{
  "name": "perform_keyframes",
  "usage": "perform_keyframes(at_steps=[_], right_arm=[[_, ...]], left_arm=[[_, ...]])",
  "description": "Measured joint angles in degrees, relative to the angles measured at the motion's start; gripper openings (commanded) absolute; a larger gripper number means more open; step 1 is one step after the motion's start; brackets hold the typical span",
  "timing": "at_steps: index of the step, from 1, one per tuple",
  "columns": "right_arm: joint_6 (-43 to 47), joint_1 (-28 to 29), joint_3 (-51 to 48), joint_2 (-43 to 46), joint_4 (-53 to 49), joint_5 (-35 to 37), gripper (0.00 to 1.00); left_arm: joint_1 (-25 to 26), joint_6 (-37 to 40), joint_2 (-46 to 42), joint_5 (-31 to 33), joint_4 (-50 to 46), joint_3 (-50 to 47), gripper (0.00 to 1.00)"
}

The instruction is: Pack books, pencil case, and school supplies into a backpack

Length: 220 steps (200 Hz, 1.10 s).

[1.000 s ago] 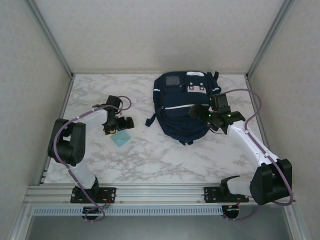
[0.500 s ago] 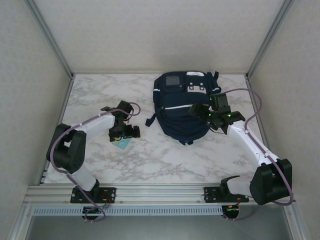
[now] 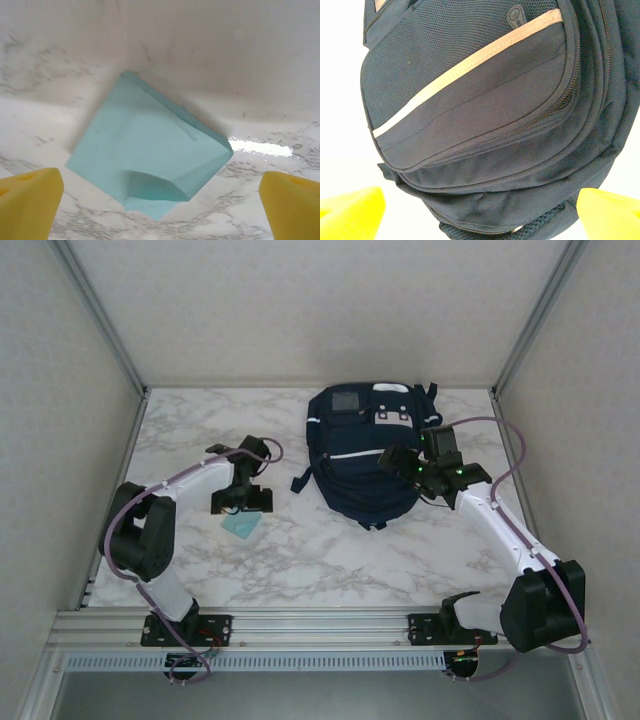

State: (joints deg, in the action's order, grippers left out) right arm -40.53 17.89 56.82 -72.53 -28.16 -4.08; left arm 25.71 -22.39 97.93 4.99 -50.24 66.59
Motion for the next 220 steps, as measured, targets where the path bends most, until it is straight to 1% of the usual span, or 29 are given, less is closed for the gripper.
perform_keyframes(at_steps=[32,80,105,121,144,156,165,189,195,203,220], right_arm=[[-0.85,0.0,-0.04,0.0,0.2,-0.22,0.99],[-1.07,0.0,-0.04,0.17,0.31,-0.02,0.99],[-1.25,0.0,-0.09,1.2,0.31,0.02,0.99],[-1.25,0.0,-0.15,2.08,0.33,0.04,0.99],[-1.14,0.0,-0.31,3.06,0.46,-0.04,0.99],[-0.85,0.0,-0.59,3.23,1.01,-0.44,0.99],[-0.55,0.04,-0.9,3.28,1.64,-0.94,0.99],[0.79,0.9,-1.6,3.21,3.45,-3.17,0.99],[1.25,1.57,-1.7,3.04,4.15,-3.8,0.99],[1.81,2.54,-1.75,2.69,5.2,-4.87,0.99],[2.93,5.05,-1.75,1.42,7.87,-7.23,0.99]], left_arm=[[-0.26,4.24,1.51,1.07,-0.35,0.22,1.0],[-1.07,10.1,7.13,-0.31,0.7,0.15,1.0],[-2.03,11.65,7.85,-2.27,1.18,0.24,1.0],[-2.6,12.17,8.22,-3.48,1.09,0.5,0.95],[-2.73,12.0,8.33,-4.72,0.9,0.79,0.84],[-2.73,11.54,8.33,-5.42,0.76,0.9,0.76],[-2.71,10.67,8.33,-6.21,0.92,0.96,0.73],[-2.73,8.31,8.28,-6.95,0.74,2.21,0.71],[-2.73,7.48,8.13,-7.34,0.74,2.93,0.72],[-2.73,6.43,7.72,-7.74,0.79,4.04,0.75],[-2.73,3.61,6.14,-8.66,1.36,6.97,0.77]])
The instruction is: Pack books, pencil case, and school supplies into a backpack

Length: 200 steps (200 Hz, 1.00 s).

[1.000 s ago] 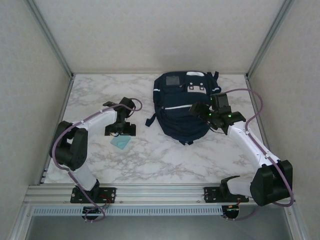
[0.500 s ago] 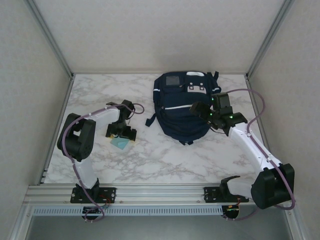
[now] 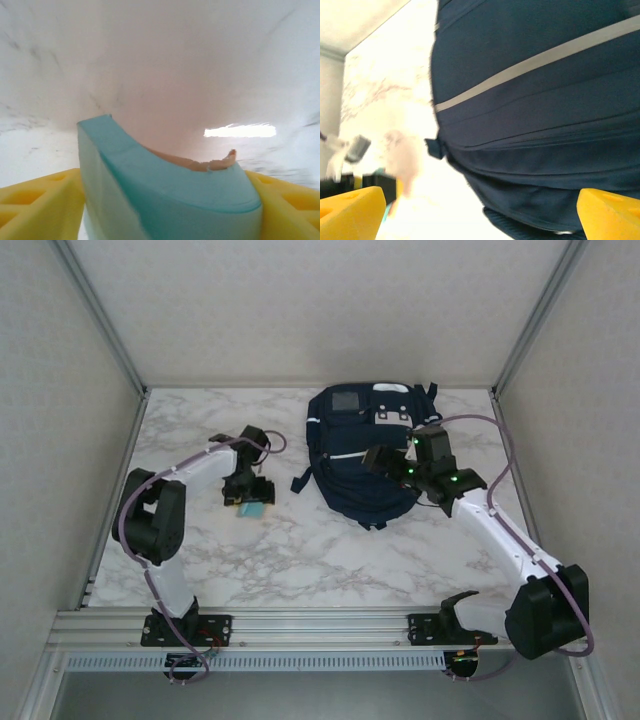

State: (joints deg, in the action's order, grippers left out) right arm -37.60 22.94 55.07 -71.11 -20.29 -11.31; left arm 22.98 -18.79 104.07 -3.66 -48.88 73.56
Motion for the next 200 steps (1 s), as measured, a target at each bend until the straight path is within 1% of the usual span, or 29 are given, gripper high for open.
perform_keyframes(at_steps=[24,41,69,95,115,141,172,200], right_arm=[[1.73,4.59,-0.02,-2.21,4.42,-2.78,0.99],[2.8,8.37,-0.02,-3.87,7.58,-4.37,0.98],[3.93,14.08,-0.02,-6.88,13.4,-5.49,0.96],[4.66,18.45,-0.02,-9.75,19.21,-5.31,0.96],[5.79,19.93,0.13,-12.7,23.08,-5.14,0.94],[8.17,20.9,2.01,-18.27,25.75,-4.37,0.89],[10.71,21.35,5.75,-24.0,27.12,-3.23,0.86],[11.54,21.35,9.16,-27.12,28.33,-3.34,0.76]], left_arm=[[-0.22,-5.22,-2.6,-2.12,2.38,4.24,0.79],[-0.35,-10.75,-3.96,-4.81,6.21,5.77,0.79],[-0.17,-22.71,-5.35,-9.18,14.86,4.28,0.79],[0.79,-32.59,-6.23,-10.12,20.83,1.16,0.81],[1.79,-38.27,-7.15,-11.08,23.61,-0.79,0.81],[2.34,-43.28,-9.09,-12.52,25.59,-2.73,0.81],[2.34,-46.05,-11.85,-13.25,26.67,-4.35,0.81],[2.43,-47.32,-14.32,-13.68,26.91,-6.29,0.81]])
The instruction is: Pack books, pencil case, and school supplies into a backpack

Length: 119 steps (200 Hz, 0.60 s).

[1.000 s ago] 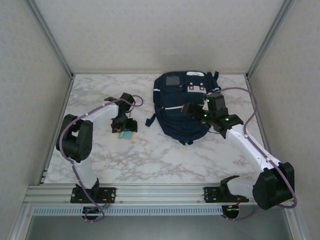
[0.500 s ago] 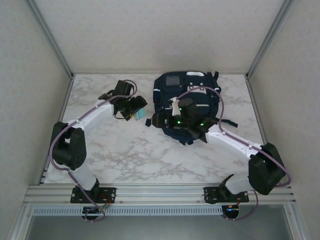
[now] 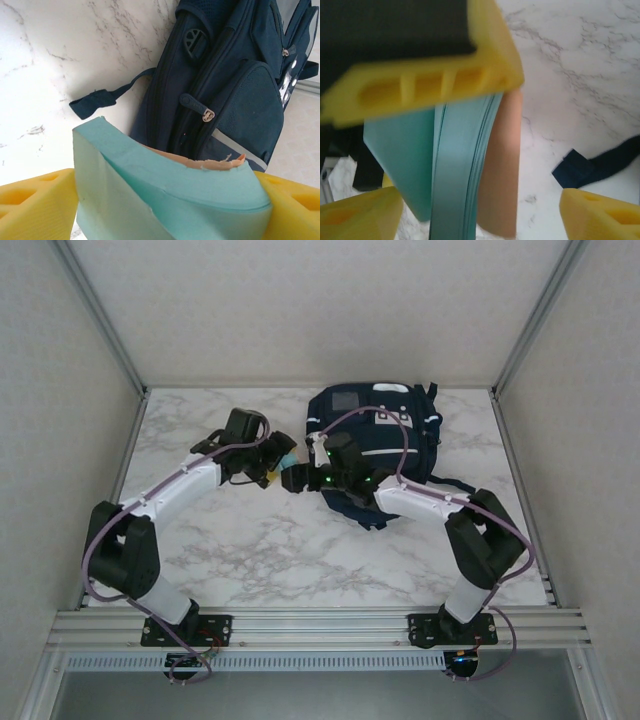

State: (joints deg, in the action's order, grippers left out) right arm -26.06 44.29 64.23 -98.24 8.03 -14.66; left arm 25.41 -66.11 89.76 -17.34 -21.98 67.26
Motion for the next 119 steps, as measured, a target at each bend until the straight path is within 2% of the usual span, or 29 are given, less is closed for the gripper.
perform_keyframes(at_steps=[9,27,54,70,82,119], right_arm=[[-0.2,0.0,0.87,-0.7,0.55,-0.02,0.69],[-0.04,0.0,2.14,-1.53,1.7,-0.02,0.46],[-0.48,0.24,3.58,-2.45,1.99,-0.9,0.17],[-1.57,0.24,3.93,-2.73,2.01,-1.25,0.01],[-1.99,0.2,3.93,-2.73,1.86,-1.55,0.0],[-2.25,0.09,3.89,-1.92,1.44,-1.53,0.0]], left_arm=[[0.0,-0.2,-0.55,-0.07,0.15,-0.7,0.81],[0.0,-0.83,-0.94,-0.22,0.5,-1.88,0.81],[0.0,-1.62,-0.94,-0.15,1.25,-2.51,0.83],[0.0,-1.64,-0.94,-0.07,1.53,-2.51,0.87],[0.0,-1.29,-0.94,-0.07,1.51,-2.45,1.0],[-0.04,4.68,-0.66,1.57,-3.39,2.71,1.0]])
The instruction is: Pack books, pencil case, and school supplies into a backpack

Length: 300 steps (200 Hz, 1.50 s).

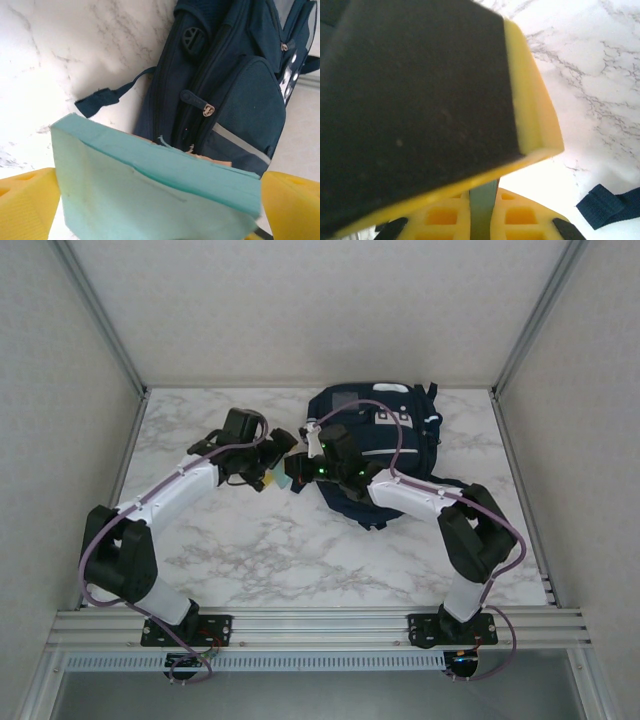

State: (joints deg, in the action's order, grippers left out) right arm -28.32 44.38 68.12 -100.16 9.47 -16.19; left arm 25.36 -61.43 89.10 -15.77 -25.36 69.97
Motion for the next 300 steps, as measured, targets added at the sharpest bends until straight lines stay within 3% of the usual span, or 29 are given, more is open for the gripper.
perform_keyframes(at_steps=[31,60,97,131,164,232,240,252,265,276,300], right_arm=[[-0.46,-0.22,-1.9,5.35,-6.49,1.4,0.0],[-2.29,-2.78,-3.37,11.93,-16.85,5.53,0.0],[-5.49,-13.62,-6.71,22.16,-30.75,11.1,0.0],[-5.4,-25.07,-9.11,33.29,-41.88,14.93,0.0],[-3.74,-32.24,-9.07,38.84,-48.46,16.76,0.0],[-2.38,-41.31,-8.98,40.98,-51.71,15.1,0.0],[-2.45,-41.51,-8.96,41.18,-51.34,14.23,0.0],[-2.67,-41.51,-9.01,41.24,-50.69,12.85,0.0],[-3.39,-41.51,-9.57,41.33,-49.31,10.93,0.0],[-4.22,-41.51,-10.78,41.53,-47.56,9.14,0.0],[-8.35,-41.51,-16.46,42.01,-41.11,4.24,0.0]], left_arm=[[1.03,12.83,1.09,6.54,-4.33,11.74,1.0],[5.66,25.05,4.61,12.02,-6.69,21.46,0.96],[13.29,39.04,14.62,16.11,-9.73,28.52,0.9],[19.93,50.47,23.26,20.2,-12.72,33.59,0.92],[25.64,59.23,28.52,20.55,-13.68,39.52,0.93],[27.63,71.12,37.7,20.85,-13.81,43.56,0.85],[27.63,72.06,39.1,21.38,-13.84,44.0,0.79],[27.63,72.94,40.94,22.45,-13.66,44.59,0.53],[27.52,73.57,42.05,24.41,-13.6,45.24,0.33],[27.36,73.88,42.62,25.38,-13.99,46.56,0.0],[27.34,73.18,43.06,27.06,-15.3,50.58,0.0]])
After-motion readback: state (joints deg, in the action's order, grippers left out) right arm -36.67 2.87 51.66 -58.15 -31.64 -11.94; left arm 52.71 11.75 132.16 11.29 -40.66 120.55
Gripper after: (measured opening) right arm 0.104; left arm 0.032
